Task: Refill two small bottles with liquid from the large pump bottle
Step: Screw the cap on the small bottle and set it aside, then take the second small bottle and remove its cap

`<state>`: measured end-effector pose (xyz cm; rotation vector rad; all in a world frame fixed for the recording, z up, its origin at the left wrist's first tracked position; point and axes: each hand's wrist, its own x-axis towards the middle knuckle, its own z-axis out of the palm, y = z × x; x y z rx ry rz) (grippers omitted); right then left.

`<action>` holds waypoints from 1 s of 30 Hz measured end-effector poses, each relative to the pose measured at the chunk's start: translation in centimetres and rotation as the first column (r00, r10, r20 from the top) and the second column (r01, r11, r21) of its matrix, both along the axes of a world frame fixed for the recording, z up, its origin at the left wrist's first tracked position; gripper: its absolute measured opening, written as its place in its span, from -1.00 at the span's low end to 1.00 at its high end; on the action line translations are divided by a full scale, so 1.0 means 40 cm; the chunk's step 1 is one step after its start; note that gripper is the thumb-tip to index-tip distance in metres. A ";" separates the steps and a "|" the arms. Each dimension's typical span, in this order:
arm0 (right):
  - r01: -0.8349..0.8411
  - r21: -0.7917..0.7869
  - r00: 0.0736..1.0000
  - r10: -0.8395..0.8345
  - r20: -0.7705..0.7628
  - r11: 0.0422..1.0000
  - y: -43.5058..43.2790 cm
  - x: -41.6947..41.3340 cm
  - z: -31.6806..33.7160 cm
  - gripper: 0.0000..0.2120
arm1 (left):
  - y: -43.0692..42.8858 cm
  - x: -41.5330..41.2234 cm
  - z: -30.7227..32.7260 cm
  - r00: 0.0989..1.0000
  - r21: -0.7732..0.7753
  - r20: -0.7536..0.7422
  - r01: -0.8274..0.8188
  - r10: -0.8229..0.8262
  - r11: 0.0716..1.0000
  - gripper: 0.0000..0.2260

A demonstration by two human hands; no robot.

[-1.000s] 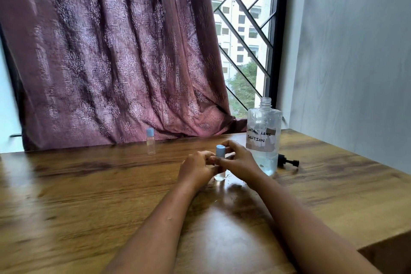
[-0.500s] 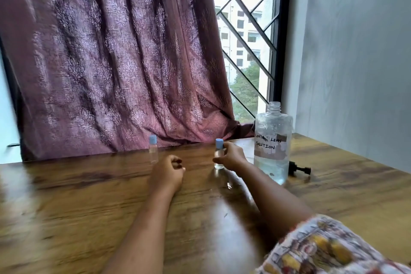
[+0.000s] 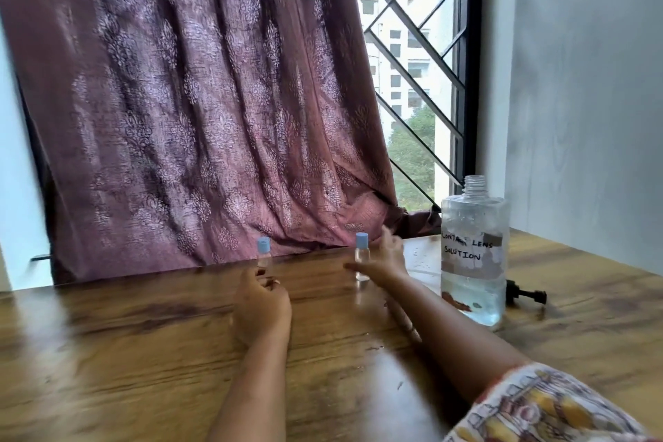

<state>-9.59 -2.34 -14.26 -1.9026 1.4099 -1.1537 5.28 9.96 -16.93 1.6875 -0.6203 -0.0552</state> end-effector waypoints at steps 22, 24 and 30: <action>-0.509 -0.208 0.771 0.335 -0.542 0.835 0.066 0.322 0.097 -0.68 | 0.016 -0.016 0.018 0.999 0.011 0.030 -0.035 0.034 0.999 -0.72; -0.529 -0.228 0.765 0.342 -0.546 0.818 0.081 0.280 0.113 -0.70 | 0.014 -0.030 0.019 0.996 0.076 0.094 -0.001 -0.006 0.997 -0.60; -0.413 -0.347 0.868 0.250 -0.428 0.842 0.138 0.059 0.166 -0.80 | 0.008 -0.093 0.028 0.924 0.246 0.274 0.202 -0.268 0.948 -0.71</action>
